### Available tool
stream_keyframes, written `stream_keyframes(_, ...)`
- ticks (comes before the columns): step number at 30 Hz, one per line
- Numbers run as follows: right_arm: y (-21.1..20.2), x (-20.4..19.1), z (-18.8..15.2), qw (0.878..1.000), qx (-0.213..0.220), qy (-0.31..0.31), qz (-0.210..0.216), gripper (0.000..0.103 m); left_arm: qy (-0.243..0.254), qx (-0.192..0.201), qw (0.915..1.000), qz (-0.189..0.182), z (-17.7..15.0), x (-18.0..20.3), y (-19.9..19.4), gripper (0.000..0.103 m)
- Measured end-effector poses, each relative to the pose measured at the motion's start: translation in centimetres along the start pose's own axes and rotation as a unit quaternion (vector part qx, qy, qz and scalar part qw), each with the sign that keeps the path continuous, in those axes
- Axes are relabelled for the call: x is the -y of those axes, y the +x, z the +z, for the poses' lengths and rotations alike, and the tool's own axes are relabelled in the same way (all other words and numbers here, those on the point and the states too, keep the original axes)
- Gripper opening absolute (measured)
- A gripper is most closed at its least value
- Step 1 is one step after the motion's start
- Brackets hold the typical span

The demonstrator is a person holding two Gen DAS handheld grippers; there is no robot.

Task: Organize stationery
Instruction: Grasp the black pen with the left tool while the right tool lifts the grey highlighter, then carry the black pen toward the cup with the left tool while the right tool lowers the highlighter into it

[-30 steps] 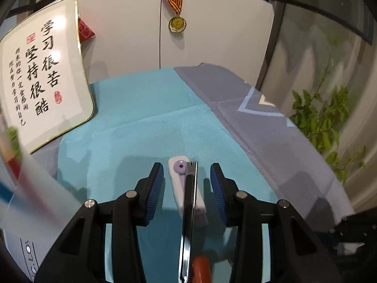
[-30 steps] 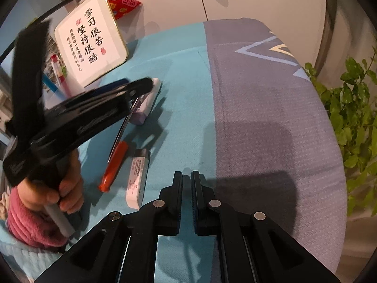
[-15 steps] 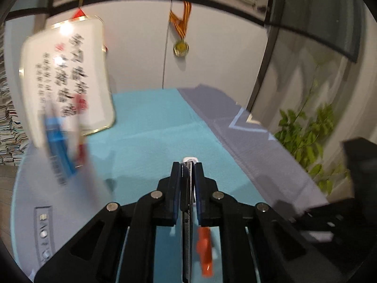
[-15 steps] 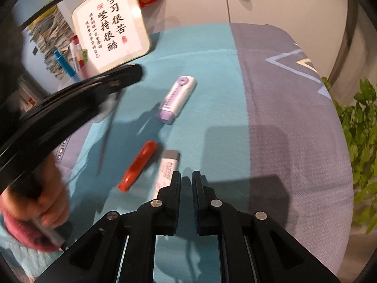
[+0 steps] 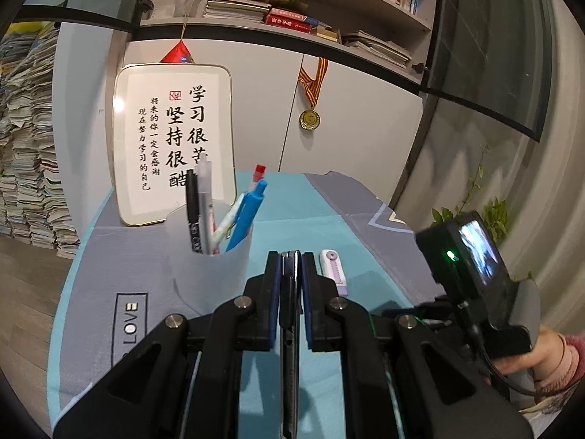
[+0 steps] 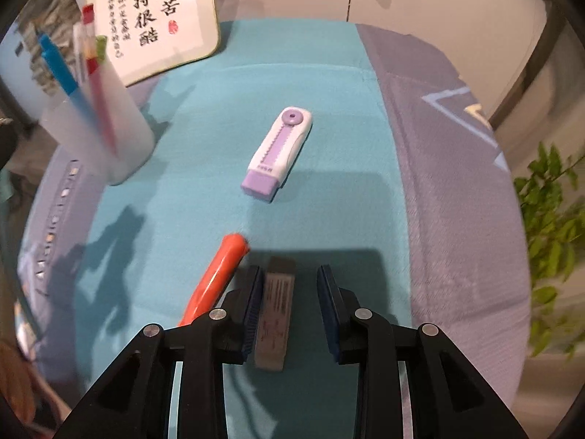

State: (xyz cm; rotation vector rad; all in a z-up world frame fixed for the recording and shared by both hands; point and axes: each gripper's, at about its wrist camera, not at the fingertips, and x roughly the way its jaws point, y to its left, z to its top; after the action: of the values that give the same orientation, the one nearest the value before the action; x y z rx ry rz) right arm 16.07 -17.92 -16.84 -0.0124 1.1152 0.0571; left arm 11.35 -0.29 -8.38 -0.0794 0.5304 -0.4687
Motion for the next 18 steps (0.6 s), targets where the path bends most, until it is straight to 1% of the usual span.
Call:
stream_keyframes(1,0.0,-0.1,0.1,1.0,0.004,0.002,0.004,0.018,-0.001,-0.001,1.0,0.0,-0.1,-0.2,-0.1,0.009)
stream_keyframes(2,-0.1,-0.1,0.1,1.0,0.005,0.005,0.007,0.017,-0.004,-0.003,1.0,-0.001,-0.3,-0.5,-0.2,0.009)
stream_keyframes(3,-0.2,-0.1,0.1,1.0,0.007,0.009,0.01,0.017,-0.006,-0.003,1.0,-0.001,-0.3,-0.8,-0.4,0.009)
stream_keyframes(6,-1.6,0.3,-0.2,0.998,0.034,0.022,0.043,0.017,-0.011,-0.002,0.9999,0.005,-0.5,-1.6,-0.8,0.009)
stream_keyframes(9,-4.3,0.6,-0.1,0.994,0.082,0.03,0.059,0.017,-0.021,0.002,0.9998,0.005,-0.5,-2.3,-1.2,0.009)
stream_keyframes(10,-4.8,0.5,-0.1,0.993,0.092,0.031,0.063,0.017,-0.023,0.005,0.9997,0.006,-0.5,-2.4,-1.4,0.009)
stream_keyframes(13,-7.1,0.2,0.1,0.988,0.125,0.027,0.091,0.017,-0.025,0.009,0.9996,0.008,-0.5,-2.7,-1.9,0.009)
stream_keyframes(18,-9.6,-1.8,1.5,0.981,0.163,0.004,0.108,0.017,-0.021,0.019,0.9993,0.023,-0.6,-3.2,-3.1,0.01)
